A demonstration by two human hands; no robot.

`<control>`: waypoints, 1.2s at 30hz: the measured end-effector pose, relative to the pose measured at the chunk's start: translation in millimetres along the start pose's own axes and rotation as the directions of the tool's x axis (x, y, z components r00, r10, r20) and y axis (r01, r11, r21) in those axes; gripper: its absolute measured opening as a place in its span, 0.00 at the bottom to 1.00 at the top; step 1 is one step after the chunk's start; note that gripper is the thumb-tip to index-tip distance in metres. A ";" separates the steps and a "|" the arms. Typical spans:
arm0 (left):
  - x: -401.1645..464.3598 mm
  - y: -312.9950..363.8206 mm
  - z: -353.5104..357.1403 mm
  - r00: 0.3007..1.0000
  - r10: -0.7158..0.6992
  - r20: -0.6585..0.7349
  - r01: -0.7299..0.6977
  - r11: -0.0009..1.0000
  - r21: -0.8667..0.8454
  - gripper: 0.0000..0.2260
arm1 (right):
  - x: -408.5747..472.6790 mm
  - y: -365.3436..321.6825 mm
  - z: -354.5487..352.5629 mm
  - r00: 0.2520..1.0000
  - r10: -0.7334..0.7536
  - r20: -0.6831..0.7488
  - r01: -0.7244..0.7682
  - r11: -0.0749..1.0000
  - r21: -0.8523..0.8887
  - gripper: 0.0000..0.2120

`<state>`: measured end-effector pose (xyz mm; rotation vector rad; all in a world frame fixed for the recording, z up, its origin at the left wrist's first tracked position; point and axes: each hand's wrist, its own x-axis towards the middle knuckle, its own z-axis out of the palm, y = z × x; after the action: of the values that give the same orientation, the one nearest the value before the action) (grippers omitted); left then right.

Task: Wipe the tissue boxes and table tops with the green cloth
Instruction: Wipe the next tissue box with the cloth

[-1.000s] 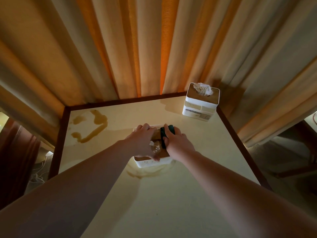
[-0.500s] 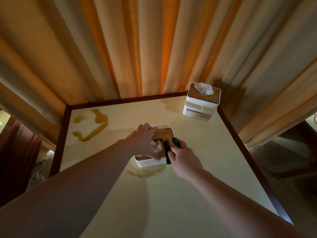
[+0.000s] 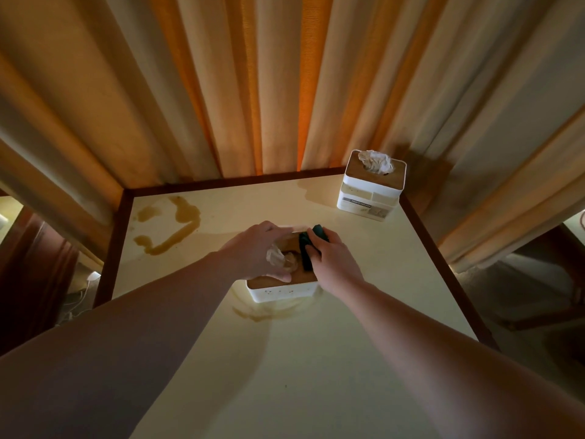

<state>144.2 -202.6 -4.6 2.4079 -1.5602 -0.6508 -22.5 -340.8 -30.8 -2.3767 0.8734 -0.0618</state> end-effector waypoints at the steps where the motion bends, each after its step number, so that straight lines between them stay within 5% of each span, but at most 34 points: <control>1: -0.1 -1.2 -1.2 1.000 0.016 -0.011 -0.016 1.000 -0.015 0.43 | -3.8 2.7 -1.7 1.000 -0.006 -0.008 0.006 1.000 0.023 0.23; 4: 3.3 -4.0 -3.5 0.997 0.034 -0.072 -0.033 0.999 0.021 0.22 | -17.9 9.2 -4.5 0.998 -0.023 -0.050 0.027 0.996 0.083 0.22; 6: 9.3 -3.4 -5.3 0.994 0.030 -0.107 -0.024 0.998 0.059 0.17 | -27.7 11.8 -4.9 0.996 -0.040 -0.084 0.050 0.991 0.124 0.22; 17: 36.4 9.5 -14.5 0.990 -0.129 -0.053 0.135 0.979 0.154 0.21 | -38.3 12.9 -6.9 0.993 -0.024 -0.115 0.041 0.988 0.151 0.23; 23: 23.7 10.3 -8.5 0.928 -0.347 -0.139 0.365 0.921 0.139 0.17 | -27.2 18.4 -18.9 0.996 -0.005 -0.086 0.012 0.997 0.081 0.23; 29: 12.9 9.9 -1.0 0.895 -0.445 -0.018 0.446 0.895 0.033 0.18 | -12.0 -2.7 -17.2 0.997 0.019 -0.080 -0.013 0.997 0.073 0.24; 36: 7.1 19.0 -0.1 0.867 -0.496 0.056 0.499 0.860 -0.107 0.11 | -6.5 -23.5 1.7 0.997 0.020 0.068 -0.007 0.982 -0.189 0.26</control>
<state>131.2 -217.0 1.2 2.7289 -0.8582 -0.8371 -13.6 -321.8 -18.2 -2.5310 0.8974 0.1135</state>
